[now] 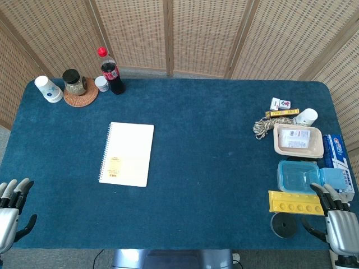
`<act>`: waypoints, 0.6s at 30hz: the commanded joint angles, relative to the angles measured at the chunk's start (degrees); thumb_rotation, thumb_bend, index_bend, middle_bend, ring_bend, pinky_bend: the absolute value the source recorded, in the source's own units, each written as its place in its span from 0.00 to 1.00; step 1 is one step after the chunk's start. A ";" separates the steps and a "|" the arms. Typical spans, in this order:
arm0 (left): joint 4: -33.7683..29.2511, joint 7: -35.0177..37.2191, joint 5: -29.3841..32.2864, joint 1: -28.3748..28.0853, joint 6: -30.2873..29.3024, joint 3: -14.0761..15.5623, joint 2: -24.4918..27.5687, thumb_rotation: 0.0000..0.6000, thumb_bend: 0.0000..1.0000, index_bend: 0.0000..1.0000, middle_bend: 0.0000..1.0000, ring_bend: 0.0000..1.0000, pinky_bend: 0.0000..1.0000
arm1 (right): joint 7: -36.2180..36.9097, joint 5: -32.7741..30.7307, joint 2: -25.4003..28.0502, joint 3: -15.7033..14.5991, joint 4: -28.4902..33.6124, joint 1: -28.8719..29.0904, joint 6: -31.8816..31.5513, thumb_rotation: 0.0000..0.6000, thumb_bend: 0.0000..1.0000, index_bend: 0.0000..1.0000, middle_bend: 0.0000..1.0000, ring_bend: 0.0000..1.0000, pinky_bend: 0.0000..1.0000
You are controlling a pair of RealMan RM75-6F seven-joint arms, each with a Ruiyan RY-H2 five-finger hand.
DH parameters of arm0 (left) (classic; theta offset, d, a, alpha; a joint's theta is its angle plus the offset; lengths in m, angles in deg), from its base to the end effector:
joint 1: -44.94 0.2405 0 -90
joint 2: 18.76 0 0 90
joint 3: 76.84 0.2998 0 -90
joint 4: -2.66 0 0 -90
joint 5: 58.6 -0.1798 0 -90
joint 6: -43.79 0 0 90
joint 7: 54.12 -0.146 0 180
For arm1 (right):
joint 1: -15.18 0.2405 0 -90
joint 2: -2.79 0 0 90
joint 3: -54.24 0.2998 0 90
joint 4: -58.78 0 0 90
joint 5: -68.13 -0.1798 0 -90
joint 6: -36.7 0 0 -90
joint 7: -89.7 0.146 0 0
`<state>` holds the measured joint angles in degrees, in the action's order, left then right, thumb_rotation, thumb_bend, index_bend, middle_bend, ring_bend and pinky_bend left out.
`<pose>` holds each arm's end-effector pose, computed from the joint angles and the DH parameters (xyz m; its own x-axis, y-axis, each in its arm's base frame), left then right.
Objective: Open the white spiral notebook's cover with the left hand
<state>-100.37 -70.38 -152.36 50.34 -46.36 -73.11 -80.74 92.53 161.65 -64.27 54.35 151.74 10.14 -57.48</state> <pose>-0.3174 0.1047 0.1975 0.5112 0.0926 0.8544 0.8573 0.0150 -0.5146 -0.3369 -0.1165 0.1956 0.2950 0.0458 0.9544 -0.9555 0.0189 0.2944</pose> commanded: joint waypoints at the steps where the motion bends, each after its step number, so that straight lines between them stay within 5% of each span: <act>1: -0.14 -0.26 0.08 -0.19 0.24 -0.03 -0.22 1.00 0.33 0.07 0.10 0.00 0.00 | 0.06 -0.24 -0.10 0.09 -0.09 0.07 0.14 1.00 0.26 0.14 0.21 0.11 0.18; 11: -0.59 -0.33 -0.33 -2.01 2.20 -0.47 -0.56 1.00 0.34 0.07 0.10 0.00 0.00 | 1.26 -0.58 -0.30 -0.05 -1.06 -0.39 -0.46 1.00 0.26 0.14 0.21 0.11 0.18; 18: -1.59 -2.51 1.54 -9.38 12.47 -2.94 -2.11 1.00 0.33 0.09 0.11 0.02 0.00 | 2.01 -0.39 -0.76 -0.35 -1.58 -0.90 -1.18 1.00 0.26 0.14 0.21 0.11 0.18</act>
<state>-101.29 -71.65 -151.98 44.06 -37.85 -74.79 -81.94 94.52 161.27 -65.00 54.03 150.21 9.30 -58.59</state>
